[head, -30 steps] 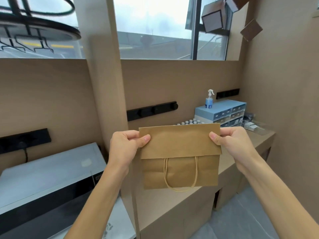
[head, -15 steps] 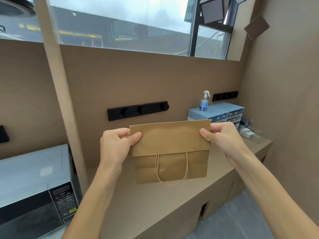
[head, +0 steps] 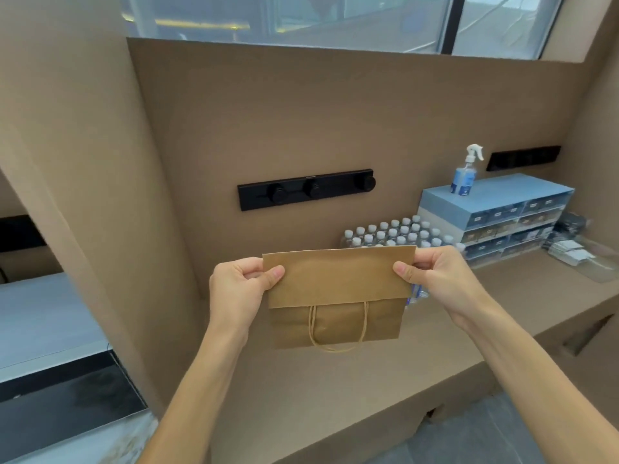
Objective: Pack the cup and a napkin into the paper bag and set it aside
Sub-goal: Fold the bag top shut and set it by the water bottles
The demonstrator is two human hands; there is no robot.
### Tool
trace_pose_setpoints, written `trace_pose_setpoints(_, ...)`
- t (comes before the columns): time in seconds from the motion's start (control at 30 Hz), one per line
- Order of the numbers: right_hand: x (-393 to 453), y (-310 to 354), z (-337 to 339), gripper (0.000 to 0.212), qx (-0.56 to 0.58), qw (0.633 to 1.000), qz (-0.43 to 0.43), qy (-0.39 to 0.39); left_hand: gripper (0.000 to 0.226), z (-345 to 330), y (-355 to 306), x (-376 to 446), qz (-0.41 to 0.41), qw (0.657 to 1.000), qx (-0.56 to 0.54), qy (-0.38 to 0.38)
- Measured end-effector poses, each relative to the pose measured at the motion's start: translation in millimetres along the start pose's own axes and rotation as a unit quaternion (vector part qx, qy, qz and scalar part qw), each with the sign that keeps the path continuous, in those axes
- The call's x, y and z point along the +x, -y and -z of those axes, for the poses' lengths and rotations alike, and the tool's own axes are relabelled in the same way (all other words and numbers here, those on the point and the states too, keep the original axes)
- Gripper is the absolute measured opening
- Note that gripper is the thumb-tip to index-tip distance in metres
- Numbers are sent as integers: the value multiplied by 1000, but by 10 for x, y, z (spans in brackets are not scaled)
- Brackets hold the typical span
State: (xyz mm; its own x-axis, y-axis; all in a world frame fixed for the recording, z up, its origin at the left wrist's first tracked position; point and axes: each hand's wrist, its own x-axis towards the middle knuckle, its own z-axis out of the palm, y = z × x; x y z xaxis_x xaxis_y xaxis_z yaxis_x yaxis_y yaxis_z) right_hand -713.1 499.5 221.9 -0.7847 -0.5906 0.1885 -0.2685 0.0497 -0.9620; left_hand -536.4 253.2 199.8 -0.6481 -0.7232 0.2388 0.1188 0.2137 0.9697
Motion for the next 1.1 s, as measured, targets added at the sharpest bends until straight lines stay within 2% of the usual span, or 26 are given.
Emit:
trace_pose_setpoints(0.37, 1177, -1053, 122, 29, 19, 990, -56, 126, 17, -578, 880, 430, 81, 993, 23, -85)
trace_pose_setpoints(0.47, 1424, -1262, 105, 21, 8, 986, -74, 149, 16, -662, 1045, 498, 113, 987, 29, -109)
trace_pose_setpoints(0.57, 1568, -1469, 56, 23, 14, 983, -88, 163, 16, -692, 1191, 562, 135, 982, 34, -124)
trace_pose_setpoints(0.67, 1653, -1662, -8, 22, 1, 980, -94, 174, 3, -686, 1372, 593, 148, 979, 41, -132)
trace_pose_setpoints(0.73, 1684, -1791, -70, 15, -22, 979, -95, 178, 12, -669, 1505, 574, 163, 977, 47, -131)
trace_pose_setpoints(0.83, 1663, -1985, -176, 8, -58, 975, -117, 182, 10, -636, 1724, 542, 200, 970, 44, -128)
trace_pose_setpoints(0.9, 1618, -2132, -261, 6, -70, 971, -134, 185, 17, -611, 1872, 520, 219, 967, 45, -125)
trace_pose_setpoints(0.97, 1566, -2309, -361, 11, -87, 965, -157, 189, 8, -580, 2036, 499, 245, 959, 59, -126)
trace_pose_setpoints(1.1, 1461, -2668, -536, 31, -108, 960, -190, 177, 13, -536, 2355, 415, 292, 947, 85, -99)
